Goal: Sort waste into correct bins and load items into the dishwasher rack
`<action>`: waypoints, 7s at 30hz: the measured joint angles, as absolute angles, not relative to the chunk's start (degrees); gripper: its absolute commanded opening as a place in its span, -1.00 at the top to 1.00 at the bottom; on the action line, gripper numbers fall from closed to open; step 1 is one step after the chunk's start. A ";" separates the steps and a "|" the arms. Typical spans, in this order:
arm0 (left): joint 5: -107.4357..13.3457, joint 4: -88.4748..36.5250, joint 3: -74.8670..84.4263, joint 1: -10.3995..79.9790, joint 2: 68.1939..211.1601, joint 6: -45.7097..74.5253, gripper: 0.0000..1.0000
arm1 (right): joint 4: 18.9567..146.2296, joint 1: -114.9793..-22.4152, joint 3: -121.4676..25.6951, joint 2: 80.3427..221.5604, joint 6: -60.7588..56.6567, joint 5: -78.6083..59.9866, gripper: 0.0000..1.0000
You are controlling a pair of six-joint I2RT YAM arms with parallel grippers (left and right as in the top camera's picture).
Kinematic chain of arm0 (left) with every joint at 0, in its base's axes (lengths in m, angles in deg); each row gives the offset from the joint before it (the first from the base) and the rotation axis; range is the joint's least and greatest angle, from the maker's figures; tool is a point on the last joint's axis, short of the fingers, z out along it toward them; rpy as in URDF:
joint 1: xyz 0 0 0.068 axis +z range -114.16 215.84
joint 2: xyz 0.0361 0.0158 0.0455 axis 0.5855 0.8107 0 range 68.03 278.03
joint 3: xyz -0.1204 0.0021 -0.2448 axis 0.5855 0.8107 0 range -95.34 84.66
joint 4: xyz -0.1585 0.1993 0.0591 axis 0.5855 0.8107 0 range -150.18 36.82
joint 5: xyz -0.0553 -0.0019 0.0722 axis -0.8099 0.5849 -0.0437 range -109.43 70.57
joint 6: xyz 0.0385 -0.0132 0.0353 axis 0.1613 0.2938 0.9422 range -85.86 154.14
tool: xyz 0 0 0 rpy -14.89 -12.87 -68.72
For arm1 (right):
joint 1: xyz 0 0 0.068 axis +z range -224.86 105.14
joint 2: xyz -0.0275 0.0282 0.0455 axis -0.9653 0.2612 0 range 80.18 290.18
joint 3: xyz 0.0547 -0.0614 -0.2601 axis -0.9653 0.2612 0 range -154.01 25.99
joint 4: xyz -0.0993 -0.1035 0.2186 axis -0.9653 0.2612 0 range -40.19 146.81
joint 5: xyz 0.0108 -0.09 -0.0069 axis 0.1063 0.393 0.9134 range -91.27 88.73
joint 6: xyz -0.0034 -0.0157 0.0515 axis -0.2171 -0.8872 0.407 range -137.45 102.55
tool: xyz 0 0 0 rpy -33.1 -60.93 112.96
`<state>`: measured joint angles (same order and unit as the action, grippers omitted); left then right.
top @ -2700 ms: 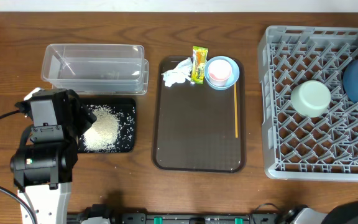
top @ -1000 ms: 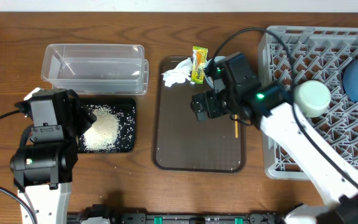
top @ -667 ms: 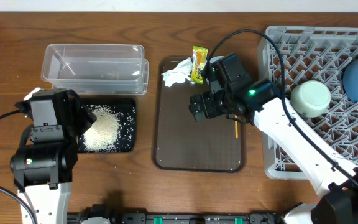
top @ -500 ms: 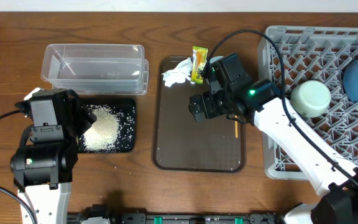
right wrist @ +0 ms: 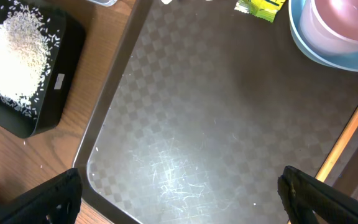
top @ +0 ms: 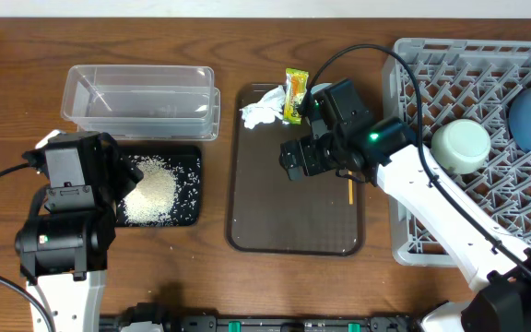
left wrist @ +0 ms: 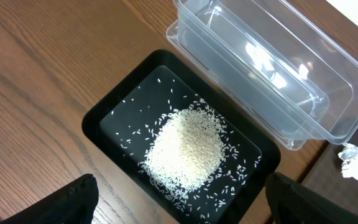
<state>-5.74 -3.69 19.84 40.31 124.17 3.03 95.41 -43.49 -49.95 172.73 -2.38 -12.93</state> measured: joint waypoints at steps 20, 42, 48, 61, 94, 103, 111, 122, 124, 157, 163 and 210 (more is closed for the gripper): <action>-5.74 -3.67 19.84 40.31 124.17 3.03 -0.76 | 96.79 -43.35 -49.95 172.73 -0.50 -10.79 -0.98; -5.74 -3.67 19.84 40.31 124.17 3.03 -0.76 | 89.93 -40.47 -49.95 172.84 2.76 -10.55 -0.99; -5.74 -3.67 19.84 40.31 124.17 3.03 -0.76 | 89.58 -40.47 -49.95 174.96 2.76 -10.46 -0.98; -5.74 -3.67 19.84 40.31 124.17 3.03 -0.76 | 86.47 -40.40 -49.93 177.39 2.93 -10.63 -0.99; -5.74 -3.69 19.84 40.31 124.19 3.03 -0.76 | 84.92 -40.38 -49.93 177.39 2.95 -11.73 -0.99; -5.74 -3.67 19.84 40.31 124.17 3.03 -0.76 | 84.88 -40.38 -49.93 177.39 2.95 -11.77 -0.98; -5.74 -3.67 19.84 40.31 124.17 3.03 -0.76 | 84.64 -40.38 -49.93 177.39 3.15 -11.94 -0.98; -5.74 -3.69 19.84 40.31 124.17 3.03 -0.76 | 70.56 -40.38 -49.91 177.39 3.41 -12.88 -0.98; -5.74 -3.67 19.84 40.31 124.17 3.03 -0.76 | 69.69 -40.38 -49.91 177.39 3.41 -13.10 -0.98; -5.74 -3.67 19.84 40.31 124.17 3.03 -0.76 | 75.76 -39.75 -49.91 177.39 4.03 -11.46 -0.98; -5.74 -3.67 19.84 40.31 124.17 3.03 -0.76 | 75.78 -39.75 -49.91 177.39 4.03 -11.44 -0.99; -5.74 -3.67 19.84 40.31 124.19 3.03 -0.76 | 75.37 -39.16 -49.91 177.39 3.96 -12.62 -0.99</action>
<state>-5.74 -3.67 19.84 40.31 124.19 3.03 75.37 -39.16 -49.91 177.39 3.96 -12.62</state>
